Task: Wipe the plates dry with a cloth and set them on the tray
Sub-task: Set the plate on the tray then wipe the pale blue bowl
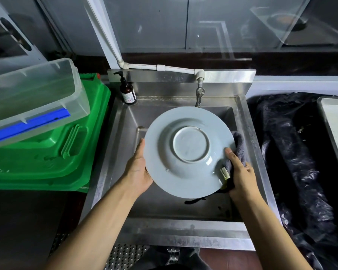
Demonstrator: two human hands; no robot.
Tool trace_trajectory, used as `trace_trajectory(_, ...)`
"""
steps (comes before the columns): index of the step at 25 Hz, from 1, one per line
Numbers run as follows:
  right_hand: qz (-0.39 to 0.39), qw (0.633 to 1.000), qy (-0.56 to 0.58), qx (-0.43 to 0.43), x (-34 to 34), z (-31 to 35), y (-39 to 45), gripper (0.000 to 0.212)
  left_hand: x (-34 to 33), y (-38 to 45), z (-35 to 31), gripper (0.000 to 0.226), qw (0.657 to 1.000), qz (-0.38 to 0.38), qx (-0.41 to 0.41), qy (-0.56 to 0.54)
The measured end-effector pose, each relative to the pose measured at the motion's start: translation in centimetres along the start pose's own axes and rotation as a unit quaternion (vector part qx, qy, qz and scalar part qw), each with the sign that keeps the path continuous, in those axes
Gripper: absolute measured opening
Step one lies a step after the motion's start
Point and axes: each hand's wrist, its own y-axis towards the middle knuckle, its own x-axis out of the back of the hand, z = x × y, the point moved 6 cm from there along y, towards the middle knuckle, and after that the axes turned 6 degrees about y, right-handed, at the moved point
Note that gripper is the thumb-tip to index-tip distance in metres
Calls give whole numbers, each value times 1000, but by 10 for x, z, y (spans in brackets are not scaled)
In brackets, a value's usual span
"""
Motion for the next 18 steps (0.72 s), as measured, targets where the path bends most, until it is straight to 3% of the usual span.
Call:
trace_trajectory(5, -119, 980, -91, 132, 6, 11, -6, 29, -10, -4, -14, 55, 998, -54, -18, 22)
trace_trajectory(8, -116, 961, -71, 240, -5, 37, -18, 27, -7, -11, -24, 46, 993, -90, -44, 58)
trace_trajectory(10, -78, 951, -97, 284, -16, 51, -17, 46, -6, -16, -23, 46, 988, -101, -54, 102)
trace_trajectory(14, 73, 922, -310, 221, -47, 31, -10, 77, -18, -27, -30, 37, 974, -89, -110, 179)
trace_trajectory(18, 85, 948, -251, 177, -54, 15, -9, 68, -19, -32, -44, 39, 955, -88, -163, 232)
